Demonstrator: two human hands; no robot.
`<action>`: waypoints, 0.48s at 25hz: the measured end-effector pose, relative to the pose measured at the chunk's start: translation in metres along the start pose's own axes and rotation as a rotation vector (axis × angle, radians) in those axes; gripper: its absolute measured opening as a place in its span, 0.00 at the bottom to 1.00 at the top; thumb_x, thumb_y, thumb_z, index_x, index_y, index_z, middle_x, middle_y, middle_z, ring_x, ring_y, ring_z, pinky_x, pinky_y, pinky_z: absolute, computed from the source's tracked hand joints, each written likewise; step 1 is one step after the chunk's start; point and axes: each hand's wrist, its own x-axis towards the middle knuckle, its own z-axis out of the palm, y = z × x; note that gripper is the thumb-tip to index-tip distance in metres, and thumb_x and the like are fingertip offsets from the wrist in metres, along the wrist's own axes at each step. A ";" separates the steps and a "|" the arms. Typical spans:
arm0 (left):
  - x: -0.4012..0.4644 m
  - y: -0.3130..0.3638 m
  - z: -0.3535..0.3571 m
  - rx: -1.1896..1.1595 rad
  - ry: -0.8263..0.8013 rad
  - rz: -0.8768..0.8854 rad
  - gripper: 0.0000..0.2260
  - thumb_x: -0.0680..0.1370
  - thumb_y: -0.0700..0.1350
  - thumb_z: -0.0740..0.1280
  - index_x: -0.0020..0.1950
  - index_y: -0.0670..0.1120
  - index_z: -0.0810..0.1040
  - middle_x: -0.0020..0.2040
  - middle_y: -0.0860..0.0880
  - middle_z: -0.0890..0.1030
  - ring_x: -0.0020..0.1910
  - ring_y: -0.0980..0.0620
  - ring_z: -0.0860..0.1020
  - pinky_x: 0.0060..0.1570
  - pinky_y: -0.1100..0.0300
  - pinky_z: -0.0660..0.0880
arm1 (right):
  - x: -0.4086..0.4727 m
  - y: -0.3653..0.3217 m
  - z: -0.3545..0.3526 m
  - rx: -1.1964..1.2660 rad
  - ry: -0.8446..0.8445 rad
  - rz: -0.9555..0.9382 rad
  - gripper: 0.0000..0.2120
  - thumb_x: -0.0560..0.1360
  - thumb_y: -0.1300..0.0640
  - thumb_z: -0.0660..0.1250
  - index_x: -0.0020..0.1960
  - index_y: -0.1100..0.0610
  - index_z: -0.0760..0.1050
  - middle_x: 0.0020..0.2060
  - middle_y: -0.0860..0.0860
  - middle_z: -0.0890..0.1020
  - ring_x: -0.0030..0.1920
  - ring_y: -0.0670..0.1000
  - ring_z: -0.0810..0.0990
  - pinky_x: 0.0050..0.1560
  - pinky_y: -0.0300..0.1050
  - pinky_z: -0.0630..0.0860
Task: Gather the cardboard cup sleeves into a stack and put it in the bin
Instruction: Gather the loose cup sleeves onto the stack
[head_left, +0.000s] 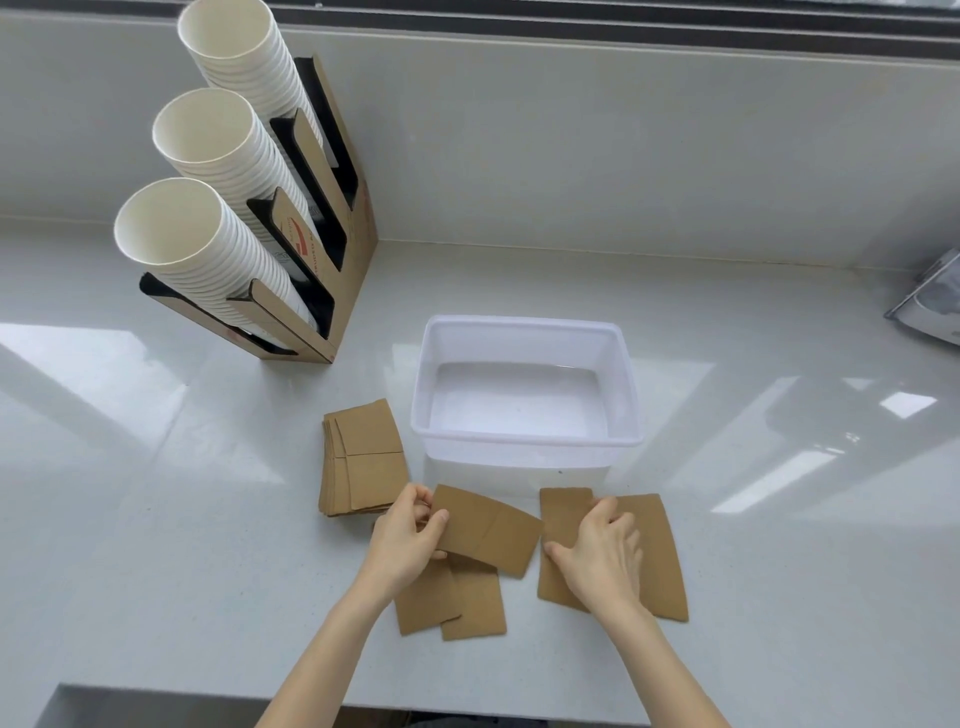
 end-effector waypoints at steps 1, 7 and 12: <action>-0.001 0.001 0.000 -0.006 0.000 -0.001 0.06 0.77 0.41 0.60 0.41 0.48 0.67 0.49 0.39 0.81 0.49 0.48 0.78 0.32 0.68 0.78 | 0.001 0.000 0.000 0.032 -0.016 0.019 0.35 0.70 0.50 0.69 0.67 0.63 0.55 0.62 0.62 0.67 0.62 0.62 0.68 0.63 0.51 0.67; -0.003 0.003 0.001 -0.005 -0.013 0.009 0.07 0.77 0.41 0.60 0.41 0.51 0.66 0.50 0.41 0.81 0.47 0.51 0.78 0.38 0.62 0.80 | 0.006 0.004 -0.012 0.414 -0.047 -0.027 0.17 0.76 0.62 0.60 0.64 0.64 0.65 0.61 0.60 0.66 0.45 0.53 0.70 0.47 0.44 0.68; -0.002 0.003 0.003 0.000 -0.034 0.025 0.05 0.77 0.41 0.58 0.46 0.52 0.69 0.51 0.46 0.81 0.51 0.48 0.78 0.56 0.45 0.76 | 0.006 0.003 -0.023 0.596 0.035 -0.174 0.14 0.78 0.61 0.55 0.62 0.58 0.71 0.57 0.55 0.76 0.51 0.50 0.74 0.51 0.41 0.69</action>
